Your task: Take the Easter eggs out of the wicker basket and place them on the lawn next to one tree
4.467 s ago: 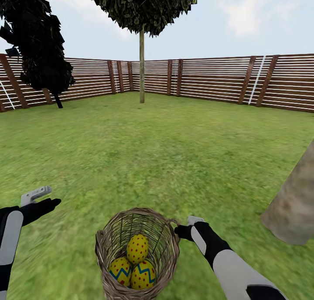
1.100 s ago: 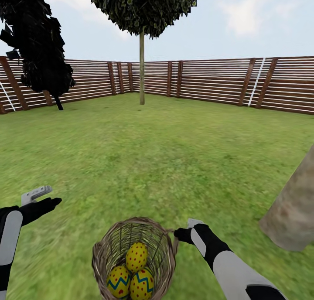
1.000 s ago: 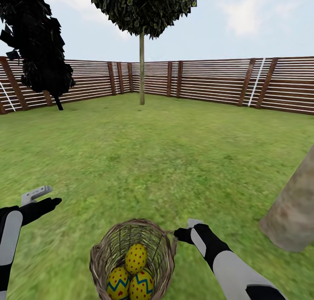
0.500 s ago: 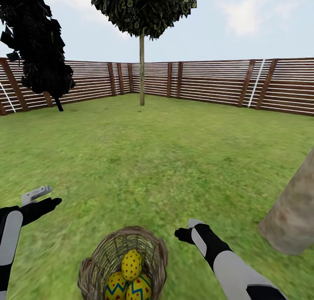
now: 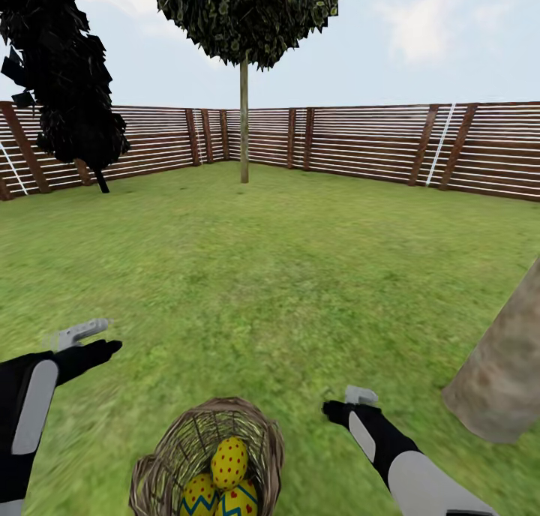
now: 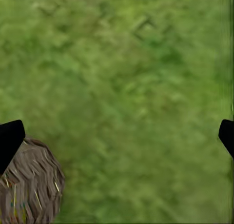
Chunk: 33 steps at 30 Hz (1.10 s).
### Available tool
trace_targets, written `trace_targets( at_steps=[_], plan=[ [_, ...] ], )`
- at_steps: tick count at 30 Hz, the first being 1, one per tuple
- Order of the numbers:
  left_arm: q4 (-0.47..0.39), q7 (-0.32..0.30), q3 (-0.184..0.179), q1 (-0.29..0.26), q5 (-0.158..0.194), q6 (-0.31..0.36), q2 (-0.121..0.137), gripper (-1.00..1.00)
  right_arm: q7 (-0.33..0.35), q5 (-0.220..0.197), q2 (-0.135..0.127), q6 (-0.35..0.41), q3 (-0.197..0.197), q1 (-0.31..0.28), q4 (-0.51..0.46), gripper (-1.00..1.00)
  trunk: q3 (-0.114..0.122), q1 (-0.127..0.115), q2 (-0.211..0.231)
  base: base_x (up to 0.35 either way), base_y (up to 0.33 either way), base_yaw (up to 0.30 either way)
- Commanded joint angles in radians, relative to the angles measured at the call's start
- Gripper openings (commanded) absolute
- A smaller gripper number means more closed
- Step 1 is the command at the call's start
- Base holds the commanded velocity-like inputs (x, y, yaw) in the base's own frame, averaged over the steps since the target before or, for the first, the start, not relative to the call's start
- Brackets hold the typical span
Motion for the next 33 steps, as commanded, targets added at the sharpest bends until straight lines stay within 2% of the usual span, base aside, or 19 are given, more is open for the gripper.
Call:
trace_targets(
  at_steps=[1,2,4,17,33],
  plan=[
    [-0.001,0.012,-0.039,-0.001,0.006,0.004,0.0,1.0,-0.003,-0.007,-0.001,-0.017,-0.003,0.005,-0.002,1.0,-0.001,0.0,0.0,0.0,0.0,0.0],
    [-0.001,0.013,-0.064,-0.001,0.006,0.004,0.0,1.0,-0.001,-0.007,-0.003,-0.031,-0.003,0.008,-0.002,1.0,-0.001,0.0,0.0,0.0,0.0,0.0],
    [-0.003,0.013,-0.08,-0.001,0.005,0.004,0.0,1.0,0.003,-0.007,-0.003,-0.039,-0.002,0.011,-0.002,1.0,-0.001,0.0,0.0,0.0,0.0,0.0],
    [-0.006,0.019,-0.117,0.0,0.004,0.004,0.0,1.0,0.008,-0.007,-0.003,-0.045,-0.002,0.024,-0.004,1.0,-0.001,0.0,0.0,-0.09,-0.003,0.0],
    [-0.007,0.02,-0.124,0.0,0.004,0.004,0.002,1.0,0.009,-0.007,-0.002,-0.046,0.0,0.025,-0.004,1.0,-0.001,0.0,0.0,-0.1,-0.081,0.0]
  ],
)
